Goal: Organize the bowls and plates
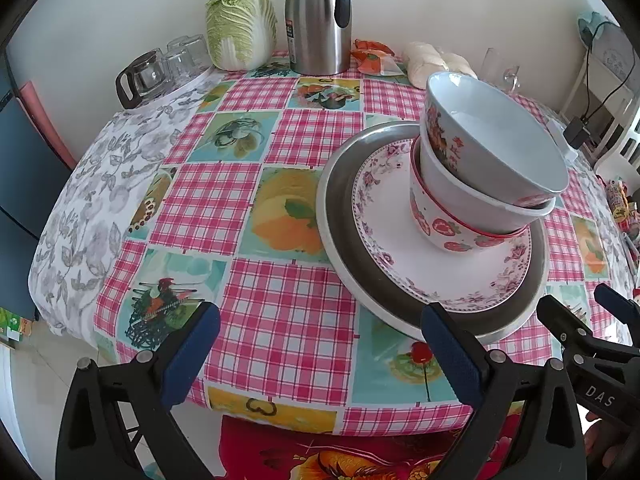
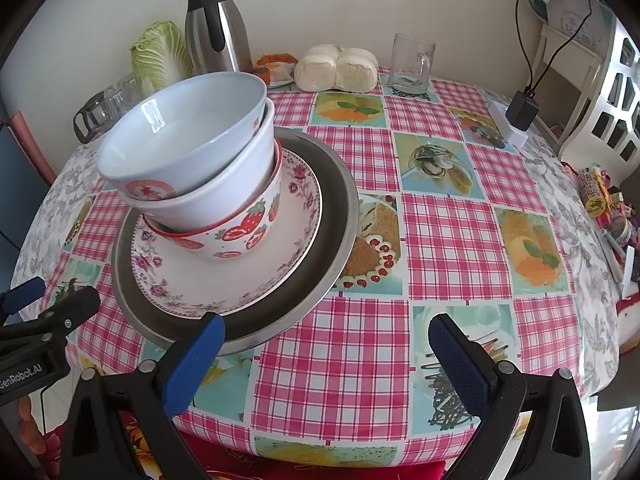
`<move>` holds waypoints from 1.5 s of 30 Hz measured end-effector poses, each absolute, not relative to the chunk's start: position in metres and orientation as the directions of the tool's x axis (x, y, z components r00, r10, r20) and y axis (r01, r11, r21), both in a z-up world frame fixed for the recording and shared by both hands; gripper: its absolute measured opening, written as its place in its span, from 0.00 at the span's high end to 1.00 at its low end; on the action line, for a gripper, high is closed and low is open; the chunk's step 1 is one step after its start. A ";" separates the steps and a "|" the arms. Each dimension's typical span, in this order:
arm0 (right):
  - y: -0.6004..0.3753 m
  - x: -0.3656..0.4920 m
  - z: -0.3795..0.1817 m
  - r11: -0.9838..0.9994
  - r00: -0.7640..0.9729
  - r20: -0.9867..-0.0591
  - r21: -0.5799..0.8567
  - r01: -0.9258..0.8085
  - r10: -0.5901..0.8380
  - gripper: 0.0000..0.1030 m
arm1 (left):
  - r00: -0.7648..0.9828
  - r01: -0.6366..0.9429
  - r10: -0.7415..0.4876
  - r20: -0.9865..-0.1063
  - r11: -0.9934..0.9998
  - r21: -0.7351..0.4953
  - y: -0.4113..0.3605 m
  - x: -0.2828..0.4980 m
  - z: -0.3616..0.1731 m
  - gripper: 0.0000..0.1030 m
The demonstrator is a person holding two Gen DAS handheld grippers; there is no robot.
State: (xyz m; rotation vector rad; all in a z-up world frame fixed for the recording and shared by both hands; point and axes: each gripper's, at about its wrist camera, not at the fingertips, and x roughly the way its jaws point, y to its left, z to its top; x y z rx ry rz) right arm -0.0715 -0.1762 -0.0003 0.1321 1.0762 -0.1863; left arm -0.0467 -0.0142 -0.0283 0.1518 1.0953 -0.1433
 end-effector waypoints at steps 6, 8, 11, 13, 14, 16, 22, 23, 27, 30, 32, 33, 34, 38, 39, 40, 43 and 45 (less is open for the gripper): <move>-0.178 -0.072 -0.001 0.975 0.463 -0.882 0.020 0.220 -0.087 0.00 | 0.455 0.178 -0.044 -0.889 0.983 0.042 -0.013 -0.046 -0.027 0.03; -0.178 -0.072 0.000 0.975 0.462 -0.882 0.020 0.221 -0.087 0.00 | 0.455 0.177 -0.046 -0.889 0.983 0.039 -0.013 -0.046 -0.027 0.03; -0.179 -0.072 0.000 0.975 0.462 -0.883 0.020 0.220 -0.086 0.00 | 0.455 0.177 -0.046 -0.889 0.983 0.039 -0.013 -0.046 -0.027 0.03; -0.179 -0.072 0.000 0.975 0.462 -0.882 0.020 0.221 -0.087 0.00 | 0.455 0.177 -0.046 -0.889 0.983 0.039 -0.013 -0.046 -0.027 0.03; -0.179 -0.072 0.000 0.975 0.462 -0.883 0.020 0.221 -0.087 0.00 | 0.455 0.177 -0.047 -0.889 0.983 0.039 -0.013 -0.046 -0.027 0.03; -0.179 -0.072 0.000 0.975 0.462 -0.883 0.020 0.222 -0.087 0.00 | 0.455 0.176 -0.046 -0.889 0.984 0.039 -0.013 -0.046 -0.027 0.03; -0.179 -0.072 0.000 0.975 0.461 -0.883 0.020 0.220 -0.086 0.00 | 0.455 0.178 -0.048 -0.889 0.983 0.038 -0.013 -0.046 -0.027 0.03; -0.179 -0.072 -0.001 0.976 0.461 -0.883 0.019 0.219 -0.086 0.00 | 0.455 0.178 -0.049 -0.889 0.983 0.037 -0.013 -0.046 -0.028 0.03; -0.179 -0.073 -0.001 0.975 0.461 -0.883 0.020 0.220 -0.086 0.00 | 0.454 0.186 -0.057 -0.889 0.982 0.032 -0.013 -0.046 -0.028 0.03; -0.179 -0.072 -0.001 0.976 0.460 -0.884 0.019 0.219 -0.086 0.00 | 0.453 0.186 -0.058 -0.889 0.982 0.031 -0.014 -0.047 -0.028 0.03; -0.179 -0.072 -0.001 0.976 0.460 -0.884 0.019 0.218 -0.086 0.00 | 0.453 0.186 -0.059 -0.889 0.982 0.030 -0.014 -0.046 -0.028 0.03; -0.179 -0.072 -0.001 0.976 0.460 -0.884 0.019 0.218 -0.085 0.00 | 0.453 0.186 -0.060 -0.889 0.982 0.029 -0.014 -0.047 -0.028 0.03; -0.179 -0.072 -0.001 0.976 0.460 -0.884 0.019 0.217 -0.085 0.00 | 0.453 0.186 -0.060 -0.889 0.982 0.029 -0.014 -0.046 -0.028 0.03; -0.179 -0.072 -0.001 0.976 0.459 -0.884 0.019 0.218 -0.086 0.00 | 0.450 0.197 -0.071 -0.890 0.980 0.021 -0.016 -0.047 -0.028 0.03; -0.179 -0.072 -0.001 0.976 0.459 -0.884 0.019 0.218 -0.086 0.00 | 0.450 0.199 -0.073 -0.890 0.980 0.020 -0.016 -0.047 -0.028 0.03; -0.179 -0.072 -0.001 0.976 0.459 -0.884 0.019 0.218 -0.086 0.00 | 0.450 0.201 -0.075 -0.890 0.979 0.019 -0.016 -0.047 -0.028 0.03; -0.179 -0.073 -0.002 0.976 0.459 -0.884 0.019 0.218 -0.085 0.00 | 0.449 0.203 -0.080 -0.890 0.979 0.015 -0.015 -0.047 -0.027 0.03; -0.179 -0.073 -0.002 0.976 0.459 -0.884 0.019 0.218 -0.086 0.00 | 0.448 0.202 -0.080 -0.891 0.979 0.014 -0.014 -0.047 -0.027 0.03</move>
